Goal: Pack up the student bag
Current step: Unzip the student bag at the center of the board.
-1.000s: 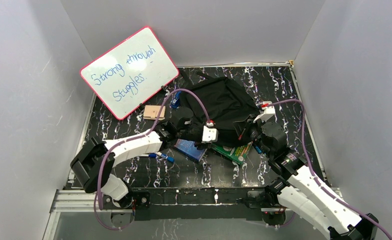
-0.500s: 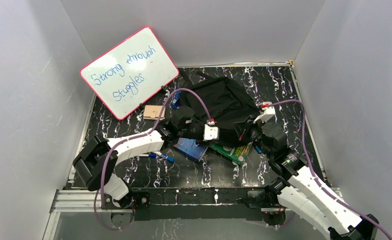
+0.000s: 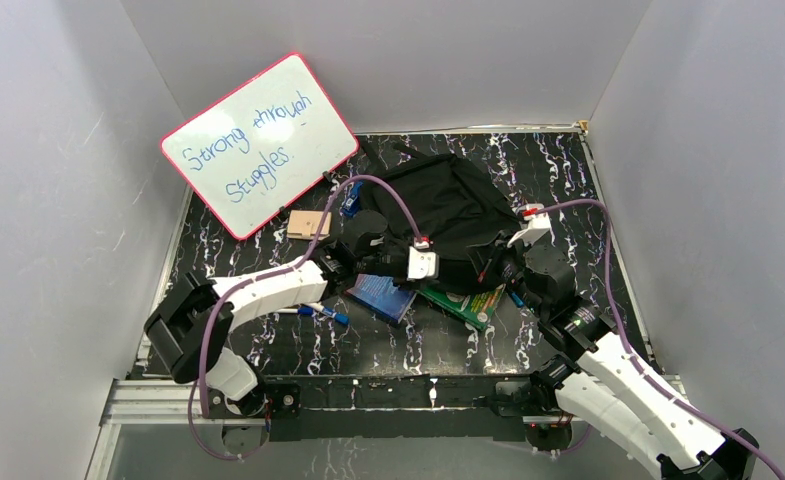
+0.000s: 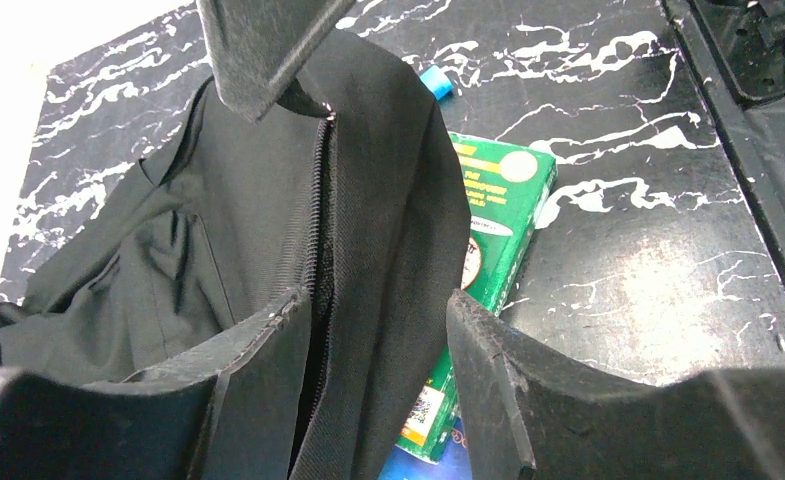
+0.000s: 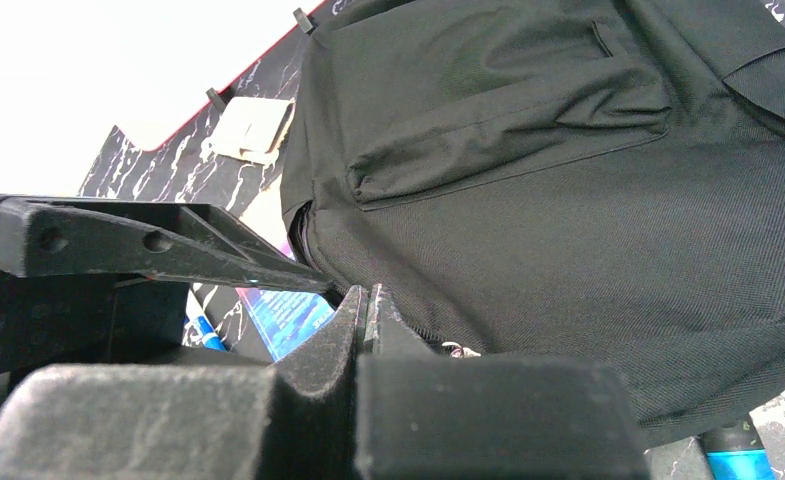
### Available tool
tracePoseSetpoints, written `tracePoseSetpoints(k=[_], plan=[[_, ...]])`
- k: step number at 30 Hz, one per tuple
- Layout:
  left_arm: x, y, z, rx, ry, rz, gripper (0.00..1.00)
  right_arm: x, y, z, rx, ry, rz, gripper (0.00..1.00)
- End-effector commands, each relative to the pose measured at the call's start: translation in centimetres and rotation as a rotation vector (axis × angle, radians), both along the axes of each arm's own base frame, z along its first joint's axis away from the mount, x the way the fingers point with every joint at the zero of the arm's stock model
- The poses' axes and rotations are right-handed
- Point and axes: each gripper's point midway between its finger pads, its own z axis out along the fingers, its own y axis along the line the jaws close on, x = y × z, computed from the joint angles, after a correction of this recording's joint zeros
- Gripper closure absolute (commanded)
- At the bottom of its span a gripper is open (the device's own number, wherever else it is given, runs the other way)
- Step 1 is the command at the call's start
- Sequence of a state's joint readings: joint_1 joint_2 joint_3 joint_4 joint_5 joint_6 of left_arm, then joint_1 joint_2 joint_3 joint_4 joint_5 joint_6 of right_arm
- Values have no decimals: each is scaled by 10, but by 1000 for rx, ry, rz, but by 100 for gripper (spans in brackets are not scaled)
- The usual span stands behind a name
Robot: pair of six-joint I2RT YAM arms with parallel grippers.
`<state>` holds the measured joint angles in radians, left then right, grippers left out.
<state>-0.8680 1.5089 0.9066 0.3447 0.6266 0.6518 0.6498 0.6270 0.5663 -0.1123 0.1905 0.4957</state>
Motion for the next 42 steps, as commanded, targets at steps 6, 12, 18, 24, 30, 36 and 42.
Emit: tracePoseSetpoints(k=[6,12,18,24,30,36,42], plan=[[0,-13,-1,-6,10,-48,51,0,1,21,57,-52,0,100],[-3,-14,-6,2,32,-60,55,0,0,20,58,-49,-7,100],[1,-18,-7,33,68,-55,85,2,-4,15,51,-33,-39,100],[-4,-13,-10,67,101,-54,100,11,-45,-7,-19,40,-268,100],[-17,9,-12,99,97,-36,100,19,-88,-24,-202,56,-472,100],[-33,45,-22,183,87,-4,100,33,-97,-22,-332,24,-518,100],[-43,80,-28,277,76,53,100,42,-102,-13,-372,-8,-549,100]])
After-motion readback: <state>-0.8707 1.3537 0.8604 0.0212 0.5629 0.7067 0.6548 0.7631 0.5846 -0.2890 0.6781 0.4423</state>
